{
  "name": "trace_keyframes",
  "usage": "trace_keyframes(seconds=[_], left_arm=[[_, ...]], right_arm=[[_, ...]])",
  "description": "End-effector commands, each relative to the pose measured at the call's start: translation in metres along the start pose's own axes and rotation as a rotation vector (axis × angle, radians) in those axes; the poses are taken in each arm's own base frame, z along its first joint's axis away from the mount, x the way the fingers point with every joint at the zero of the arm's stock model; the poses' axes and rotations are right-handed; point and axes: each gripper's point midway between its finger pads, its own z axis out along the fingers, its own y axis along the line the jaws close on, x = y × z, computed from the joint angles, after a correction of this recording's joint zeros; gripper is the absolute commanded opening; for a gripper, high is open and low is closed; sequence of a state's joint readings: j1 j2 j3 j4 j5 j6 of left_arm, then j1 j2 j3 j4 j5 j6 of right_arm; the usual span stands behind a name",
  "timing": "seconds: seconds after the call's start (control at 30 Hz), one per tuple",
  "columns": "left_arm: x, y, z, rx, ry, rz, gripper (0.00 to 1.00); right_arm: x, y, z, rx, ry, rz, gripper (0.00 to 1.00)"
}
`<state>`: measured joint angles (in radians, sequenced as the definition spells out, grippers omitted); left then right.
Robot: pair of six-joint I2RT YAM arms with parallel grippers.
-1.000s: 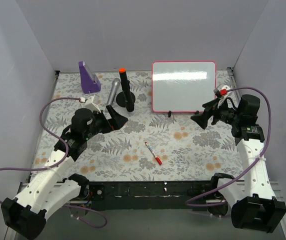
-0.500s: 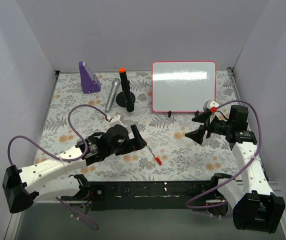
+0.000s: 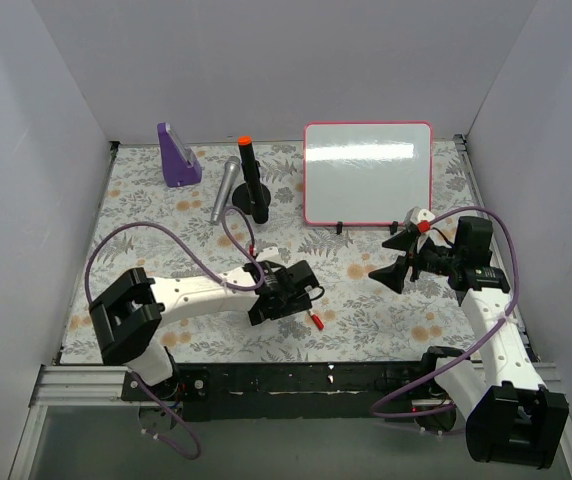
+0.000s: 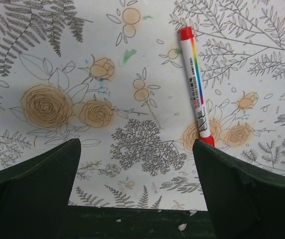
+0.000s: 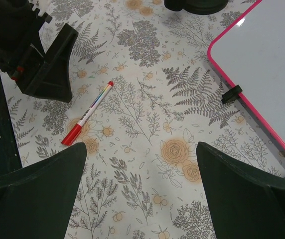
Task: Write a sentence on the whiteboard
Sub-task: Pick up the whiteboard marker from the center of the board.
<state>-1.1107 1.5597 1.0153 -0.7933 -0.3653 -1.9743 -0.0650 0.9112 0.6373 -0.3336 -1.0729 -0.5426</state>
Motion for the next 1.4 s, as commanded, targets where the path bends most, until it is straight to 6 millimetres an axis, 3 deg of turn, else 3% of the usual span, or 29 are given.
trace_keyframes(seconds=[0.0, 0.33, 0.53, 0.73, 0.9, 1.37], left_arm=[[-0.02, -0.022, -0.002, -0.004, -0.089, -0.136, 0.94], [-0.022, -0.06, 0.024, -0.004, -0.094, -0.077, 0.82], [-0.015, -0.063, 0.035, -0.024, -0.059, -0.057, 0.71], [0.001, -0.067, 0.037, 0.002, 0.017, -0.072, 0.52], [0.005, -0.071, 0.044, -0.014, 0.032, -0.039, 0.47], [0.022, -0.04, 0.058, -0.163, 0.063, 0.08, 0.28]], right_arm=[[0.0, 0.001, 0.001, -0.003, -0.01, -0.047, 1.0], [0.002, 0.0, 0.001, 0.001, -0.001, -0.041, 0.96], [0.003, -0.001, 0.001, 0.007, 0.004, -0.04, 0.96], [0.003, -0.002, 0.001, 0.009, 0.007, -0.039, 0.96], [0.004, -0.002, 0.001, 0.009, 0.009, -0.038, 0.96], [0.002, 0.0, 0.001, -0.005, 0.01, -0.032, 0.96]])
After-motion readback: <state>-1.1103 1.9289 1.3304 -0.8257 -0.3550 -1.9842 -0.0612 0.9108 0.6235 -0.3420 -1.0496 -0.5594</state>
